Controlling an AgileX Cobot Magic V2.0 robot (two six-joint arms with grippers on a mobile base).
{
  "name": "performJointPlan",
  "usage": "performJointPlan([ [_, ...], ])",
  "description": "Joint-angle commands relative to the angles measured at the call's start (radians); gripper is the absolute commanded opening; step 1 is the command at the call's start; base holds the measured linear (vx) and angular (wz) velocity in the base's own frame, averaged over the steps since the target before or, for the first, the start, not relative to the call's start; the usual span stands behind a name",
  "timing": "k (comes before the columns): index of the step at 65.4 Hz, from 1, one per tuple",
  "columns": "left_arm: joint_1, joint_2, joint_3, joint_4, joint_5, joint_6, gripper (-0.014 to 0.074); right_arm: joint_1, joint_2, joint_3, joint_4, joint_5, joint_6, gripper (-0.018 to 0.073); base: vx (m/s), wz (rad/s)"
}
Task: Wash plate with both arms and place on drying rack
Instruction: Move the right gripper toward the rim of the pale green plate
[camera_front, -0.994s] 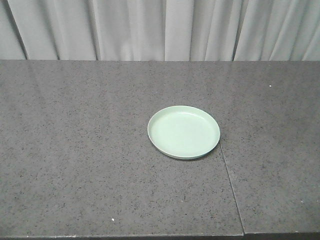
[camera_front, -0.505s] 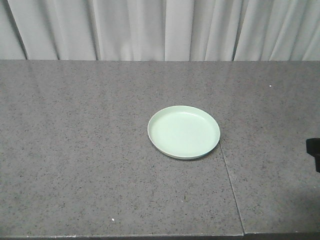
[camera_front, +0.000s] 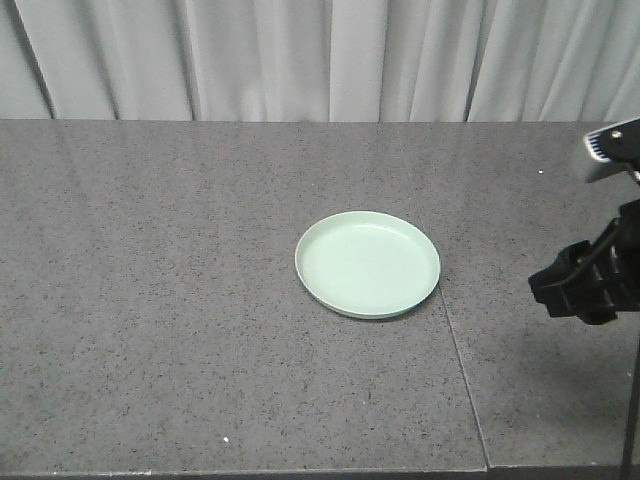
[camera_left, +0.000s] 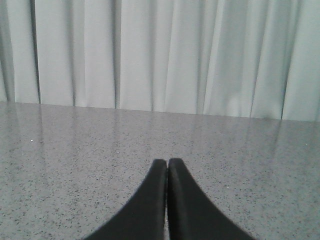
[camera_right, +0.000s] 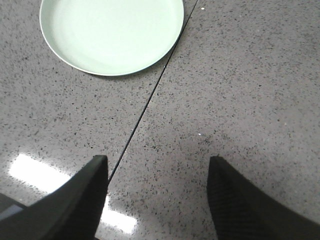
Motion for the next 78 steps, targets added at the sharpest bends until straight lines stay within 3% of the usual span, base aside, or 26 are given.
performJointPlan([
  [1, -0.003, -0.015, -0.021, -0.002, -0.078, -0.009, -0.0006, 0.042, 0.042, -0.065, -0.061, -0.039, 0.061, 0.0435, 0.00, 0.00],
  [24, -0.003, -0.015, -0.021, -0.002, -0.078, -0.009, -0.0006, 0.053, 0.261, -0.213, -0.065, -0.003, 0.173, 0.0435, 0.00, 0.00],
  [62, -0.003, -0.015, -0.021, -0.002, -0.078, -0.009, -0.0006, 0.053, 0.542, -0.428, 0.038, -0.008, 0.179, 0.0433, 0.00, 0.00],
  [78, -0.003, -0.015, -0.021, -0.002, -0.078, -0.009, -0.0006, 0.053, 0.644, -0.505, 0.048, -0.011, 0.179, 0.0378, 0.00, 0.00],
])
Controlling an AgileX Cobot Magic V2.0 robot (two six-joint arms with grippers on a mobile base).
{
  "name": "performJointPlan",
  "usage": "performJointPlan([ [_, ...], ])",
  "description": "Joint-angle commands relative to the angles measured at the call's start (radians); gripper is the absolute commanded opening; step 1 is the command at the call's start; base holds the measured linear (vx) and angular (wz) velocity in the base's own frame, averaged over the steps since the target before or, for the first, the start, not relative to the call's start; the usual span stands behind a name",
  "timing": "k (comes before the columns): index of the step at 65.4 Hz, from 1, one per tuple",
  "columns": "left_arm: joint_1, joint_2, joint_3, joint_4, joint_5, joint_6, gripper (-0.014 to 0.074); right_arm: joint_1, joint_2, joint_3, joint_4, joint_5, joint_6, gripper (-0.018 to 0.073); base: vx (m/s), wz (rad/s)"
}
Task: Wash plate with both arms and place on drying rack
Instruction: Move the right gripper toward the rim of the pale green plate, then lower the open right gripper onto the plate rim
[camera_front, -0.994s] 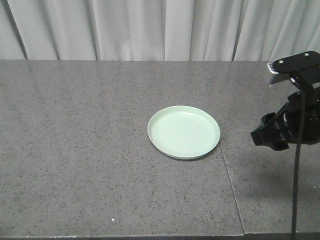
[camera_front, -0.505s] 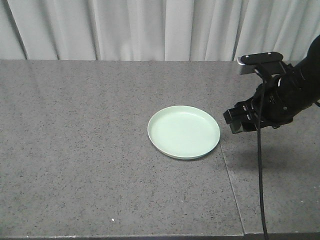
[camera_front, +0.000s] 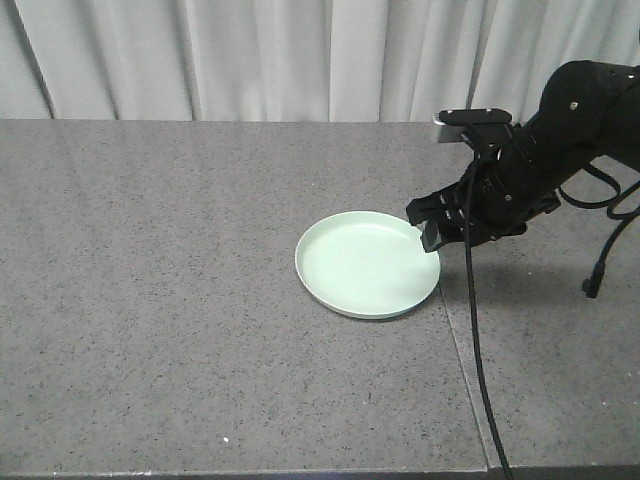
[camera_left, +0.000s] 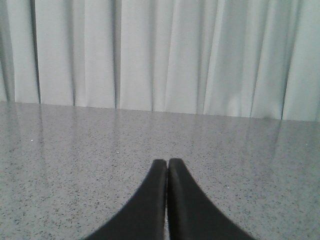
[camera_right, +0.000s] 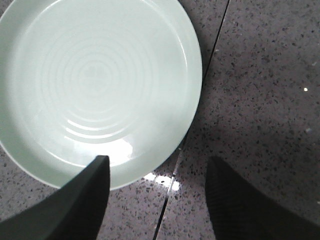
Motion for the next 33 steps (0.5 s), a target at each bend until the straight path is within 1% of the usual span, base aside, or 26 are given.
performJointPlan([
  [1, -0.003, -0.015, -0.021, -0.002, -0.078, -0.009, -0.0006, 0.003, -0.008, -0.057, 0.016, -0.036, -0.003, 0.0374, 0.00, 0.00],
  [13, -0.003, -0.015, -0.021, -0.002, -0.078, -0.009, -0.0006, 0.003, 0.056, -0.101, 0.014, -0.042, -0.009, 0.0342, 0.00, 0.00],
  [33, -0.003, -0.015, -0.021, -0.002, -0.078, -0.009, -0.0006, 0.003, 0.134, -0.118, 0.011, -0.106, -0.010, 0.0343, 0.00, 0.00],
])
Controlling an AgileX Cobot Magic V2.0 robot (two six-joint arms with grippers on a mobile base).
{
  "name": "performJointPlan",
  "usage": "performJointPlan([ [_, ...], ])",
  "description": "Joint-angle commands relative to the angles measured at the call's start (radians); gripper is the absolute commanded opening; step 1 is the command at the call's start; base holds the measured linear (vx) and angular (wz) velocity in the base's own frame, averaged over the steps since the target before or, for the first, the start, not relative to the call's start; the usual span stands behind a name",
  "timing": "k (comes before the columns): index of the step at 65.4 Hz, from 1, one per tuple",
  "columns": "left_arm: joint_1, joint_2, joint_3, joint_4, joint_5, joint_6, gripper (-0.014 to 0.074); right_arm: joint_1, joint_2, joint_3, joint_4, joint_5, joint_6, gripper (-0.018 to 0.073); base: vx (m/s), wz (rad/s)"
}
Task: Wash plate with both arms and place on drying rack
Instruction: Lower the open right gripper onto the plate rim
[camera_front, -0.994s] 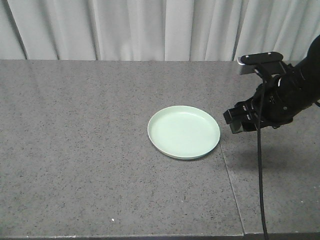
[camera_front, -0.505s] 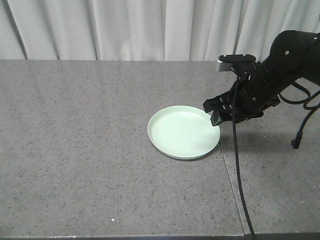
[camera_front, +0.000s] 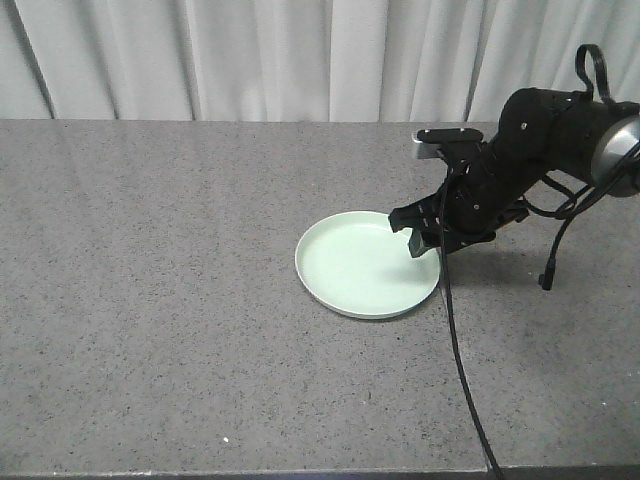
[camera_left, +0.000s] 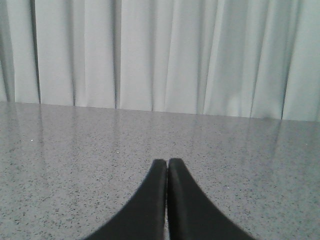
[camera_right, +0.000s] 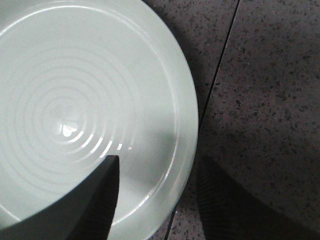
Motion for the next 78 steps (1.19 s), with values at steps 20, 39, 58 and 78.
performJointPlan([
  [20, -0.003, -0.015, -0.021, -0.002, -0.078, -0.009, -0.0006, 0.003, 0.008, -0.031, 0.007, -0.075, -0.014, 0.0297, 0.00, 0.00],
  [39, -0.003, -0.015, -0.021, -0.002, -0.078, -0.009, -0.0006, 0.003, 0.019, -0.031, 0.007, -0.073, -0.033, 0.0144, 0.00, 0.00],
  [58, -0.003, -0.015, -0.021, -0.002, -0.078, -0.009, -0.0006, 0.003, 0.020, -0.029, 0.000, -0.063, -0.061, -0.0008, 0.00, 0.00],
  [78, -0.003, -0.015, -0.021, -0.002, -0.078, -0.009, -0.0006, 0.003, -0.041, -0.029, 0.029, -0.008, -0.063, -0.0005, 0.00, 0.00],
])
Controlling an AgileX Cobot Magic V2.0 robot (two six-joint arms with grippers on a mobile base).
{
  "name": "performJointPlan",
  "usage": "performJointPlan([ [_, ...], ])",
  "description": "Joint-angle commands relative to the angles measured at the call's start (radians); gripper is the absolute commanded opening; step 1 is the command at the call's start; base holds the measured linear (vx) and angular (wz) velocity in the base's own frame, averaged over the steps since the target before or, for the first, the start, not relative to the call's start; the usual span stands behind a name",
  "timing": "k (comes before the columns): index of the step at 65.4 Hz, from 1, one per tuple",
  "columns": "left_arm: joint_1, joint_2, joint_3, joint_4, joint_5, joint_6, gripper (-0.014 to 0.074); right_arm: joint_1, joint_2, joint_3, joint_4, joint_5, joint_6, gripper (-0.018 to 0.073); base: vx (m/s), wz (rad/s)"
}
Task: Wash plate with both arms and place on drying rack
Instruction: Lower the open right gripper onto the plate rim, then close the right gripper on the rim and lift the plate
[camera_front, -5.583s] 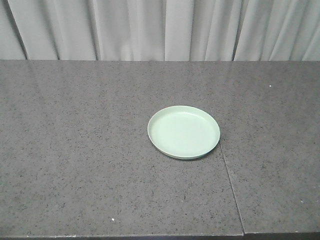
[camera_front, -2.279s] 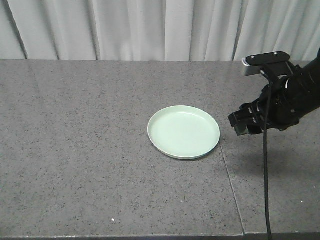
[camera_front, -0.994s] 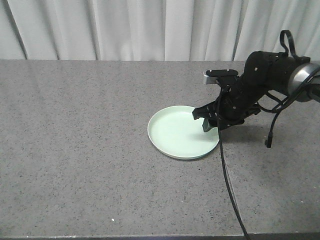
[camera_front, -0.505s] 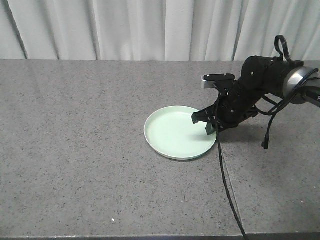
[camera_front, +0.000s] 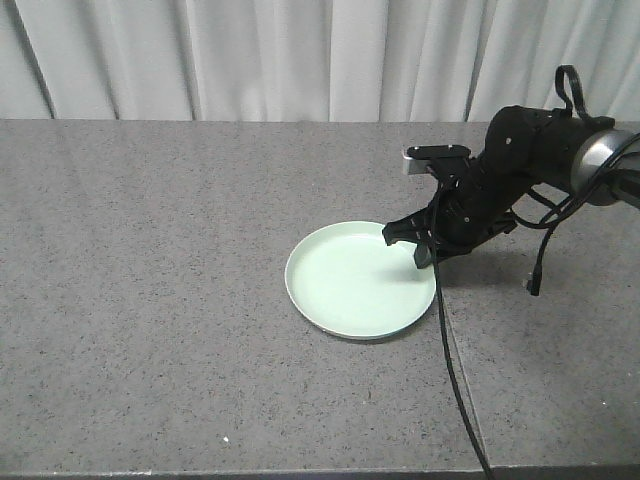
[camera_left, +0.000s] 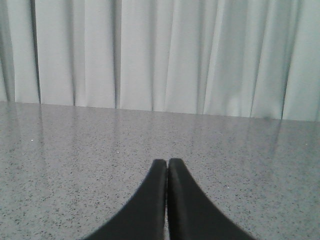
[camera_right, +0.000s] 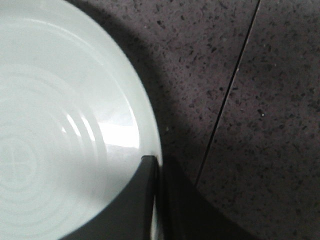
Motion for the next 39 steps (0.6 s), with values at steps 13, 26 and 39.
performJointPlan([
  [13, -0.003, -0.015, -0.021, -0.002, -0.078, -0.009, -0.0006, 0.000, -0.182, -0.025, 0.070, 0.061, -0.064, -0.0004, 0.00, 0.00],
  [26, -0.003, -0.015, -0.021, -0.002, -0.078, -0.009, -0.0006, 0.000, -0.263, -0.025, 0.150, 0.128, -0.126, -0.0003, 0.00, 0.00],
  [39, -0.003, -0.015, -0.021, -0.002, -0.078, -0.009, -0.0006, 0.000, -0.363, 0.094, 0.203, 0.098, -0.172, -0.0002, 0.00, 0.00],
])
